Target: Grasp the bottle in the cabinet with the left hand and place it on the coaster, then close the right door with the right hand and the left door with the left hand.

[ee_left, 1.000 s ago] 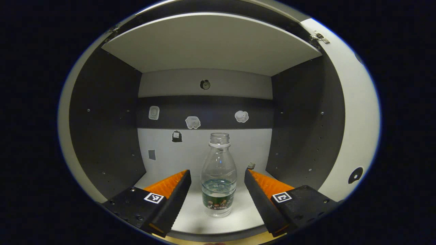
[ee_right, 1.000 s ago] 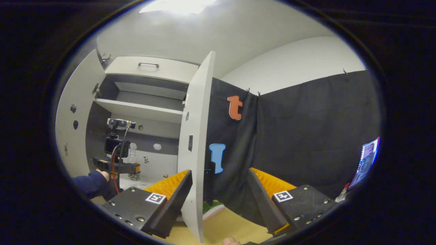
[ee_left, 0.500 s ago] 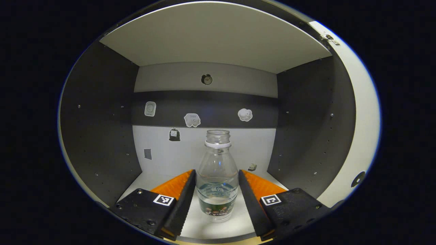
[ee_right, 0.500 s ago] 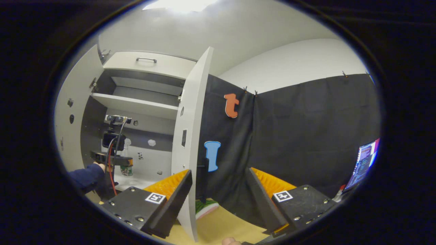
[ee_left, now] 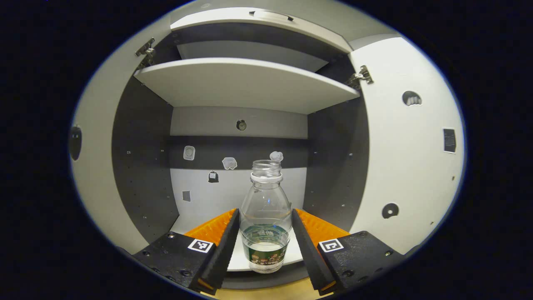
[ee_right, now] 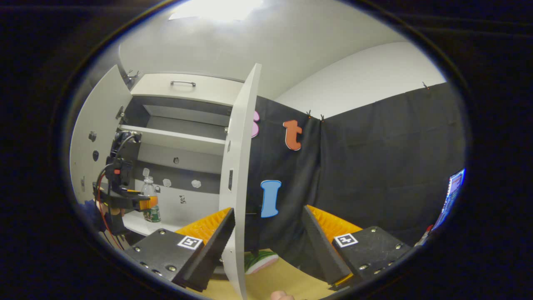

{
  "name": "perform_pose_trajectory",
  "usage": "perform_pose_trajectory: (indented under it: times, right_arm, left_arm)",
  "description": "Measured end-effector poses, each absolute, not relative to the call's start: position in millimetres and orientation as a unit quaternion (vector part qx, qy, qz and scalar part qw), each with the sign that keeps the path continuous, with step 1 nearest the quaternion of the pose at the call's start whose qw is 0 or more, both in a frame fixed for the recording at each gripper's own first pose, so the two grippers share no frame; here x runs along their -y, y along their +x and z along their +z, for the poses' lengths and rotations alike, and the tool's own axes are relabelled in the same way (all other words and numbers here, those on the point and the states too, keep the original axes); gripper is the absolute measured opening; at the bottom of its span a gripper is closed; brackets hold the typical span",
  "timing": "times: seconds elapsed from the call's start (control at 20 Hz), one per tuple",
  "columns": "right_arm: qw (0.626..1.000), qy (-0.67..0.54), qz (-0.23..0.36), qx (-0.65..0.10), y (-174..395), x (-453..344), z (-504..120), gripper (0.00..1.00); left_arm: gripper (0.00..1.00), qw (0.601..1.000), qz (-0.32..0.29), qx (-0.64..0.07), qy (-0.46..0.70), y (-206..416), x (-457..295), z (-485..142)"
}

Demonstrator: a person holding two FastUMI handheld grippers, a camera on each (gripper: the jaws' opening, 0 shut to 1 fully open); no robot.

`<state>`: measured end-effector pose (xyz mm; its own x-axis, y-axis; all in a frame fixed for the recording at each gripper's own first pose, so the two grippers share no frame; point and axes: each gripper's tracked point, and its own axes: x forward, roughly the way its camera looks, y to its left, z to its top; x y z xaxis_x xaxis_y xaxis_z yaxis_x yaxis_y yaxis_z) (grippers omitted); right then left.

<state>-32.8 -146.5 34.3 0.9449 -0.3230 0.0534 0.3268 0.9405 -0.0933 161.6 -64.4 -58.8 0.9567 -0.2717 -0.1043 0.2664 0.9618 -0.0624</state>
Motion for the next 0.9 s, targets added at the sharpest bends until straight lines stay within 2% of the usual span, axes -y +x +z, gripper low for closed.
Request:
perform_pose_trajectory:
  times: [0.2,0.4,0.9]
  right_arm:
    - [0.99,-0.034,-0.133,0.04,-31,129,45,0.96]
    - [0.992,-0.022,-0.11,0.059,-28,115,54,0.99]
    - [0.994,-0.014,-0.073,0.077,-25,94,62,0.99]
  left_arm:
    - [0.77,0.985,-0.168,-0.037,-0.009,108,66,-59]
    - [0.77,0.979,-0.201,-0.035,-0.011,58,76,-78]
    - [0.78,0.966,-0.223,-0.107,-0.073,-21,71,-201]
